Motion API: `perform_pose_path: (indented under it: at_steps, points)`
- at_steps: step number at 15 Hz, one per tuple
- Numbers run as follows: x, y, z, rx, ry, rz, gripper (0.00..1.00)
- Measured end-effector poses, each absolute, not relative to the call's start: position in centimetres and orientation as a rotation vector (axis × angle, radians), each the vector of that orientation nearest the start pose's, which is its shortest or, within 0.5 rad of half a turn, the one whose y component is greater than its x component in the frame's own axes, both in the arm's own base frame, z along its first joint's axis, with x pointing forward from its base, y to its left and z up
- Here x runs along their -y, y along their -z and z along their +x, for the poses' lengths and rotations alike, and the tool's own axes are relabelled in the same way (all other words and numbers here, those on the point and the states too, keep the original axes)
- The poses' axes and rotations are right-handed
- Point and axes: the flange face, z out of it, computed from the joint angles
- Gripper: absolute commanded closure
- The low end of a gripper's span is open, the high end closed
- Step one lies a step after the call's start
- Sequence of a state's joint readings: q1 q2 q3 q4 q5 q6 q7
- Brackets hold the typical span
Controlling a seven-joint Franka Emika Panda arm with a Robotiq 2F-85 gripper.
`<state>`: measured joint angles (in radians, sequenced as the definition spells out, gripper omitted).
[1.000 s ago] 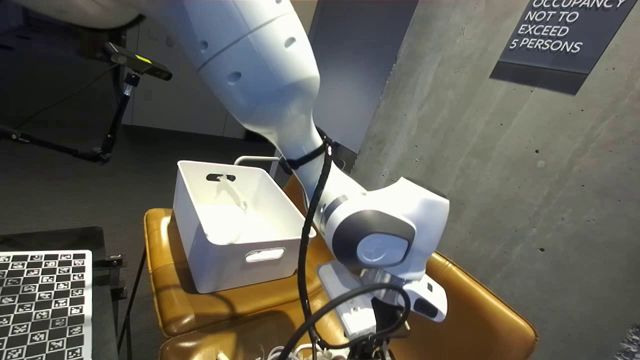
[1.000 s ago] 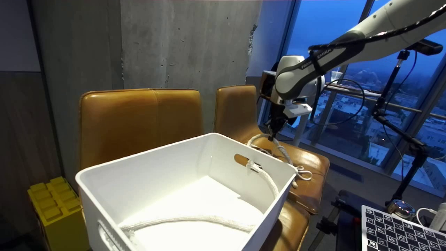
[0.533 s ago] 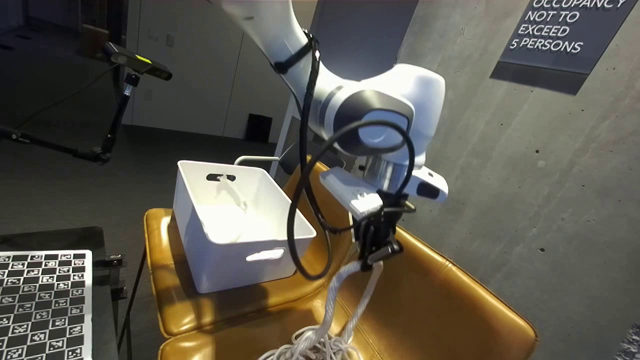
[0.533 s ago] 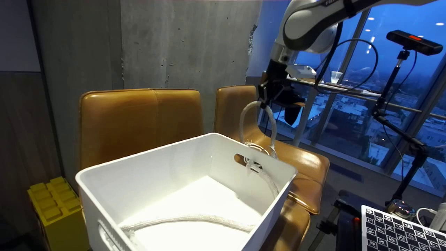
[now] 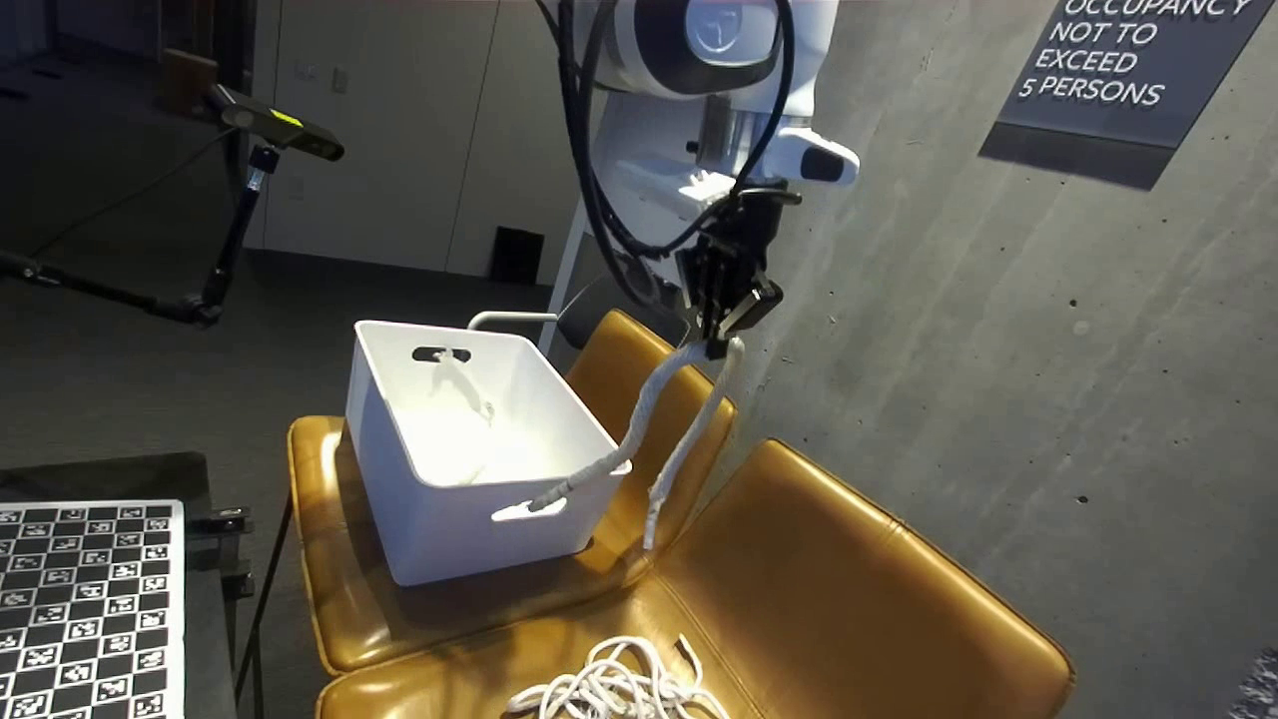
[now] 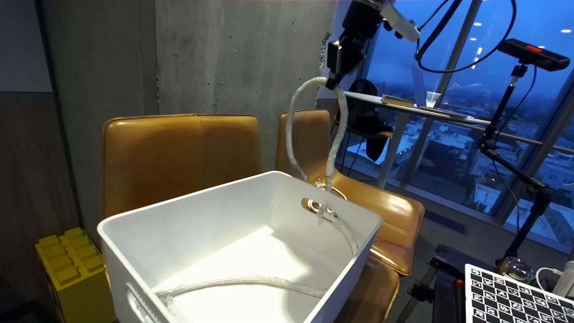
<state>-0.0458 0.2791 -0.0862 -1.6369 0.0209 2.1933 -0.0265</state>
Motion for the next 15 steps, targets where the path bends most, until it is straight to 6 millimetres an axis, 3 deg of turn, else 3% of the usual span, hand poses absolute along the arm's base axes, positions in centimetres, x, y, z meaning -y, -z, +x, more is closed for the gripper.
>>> perform_pose_path:
  at_steps: [3,6,11,15]
  points:
    - [5.6,-49.9,66.1,-0.113,0.469,-3.120,0.97]
    - [1.3,-50.5,65.9,-0.046,0.482,-3.116,0.97]
    - [-7.1,-48.9,64.5,0.060,0.433,-3.132,0.97]
    - [-12.6,-46.6,62.9,0.141,0.378,-3.156,0.97]
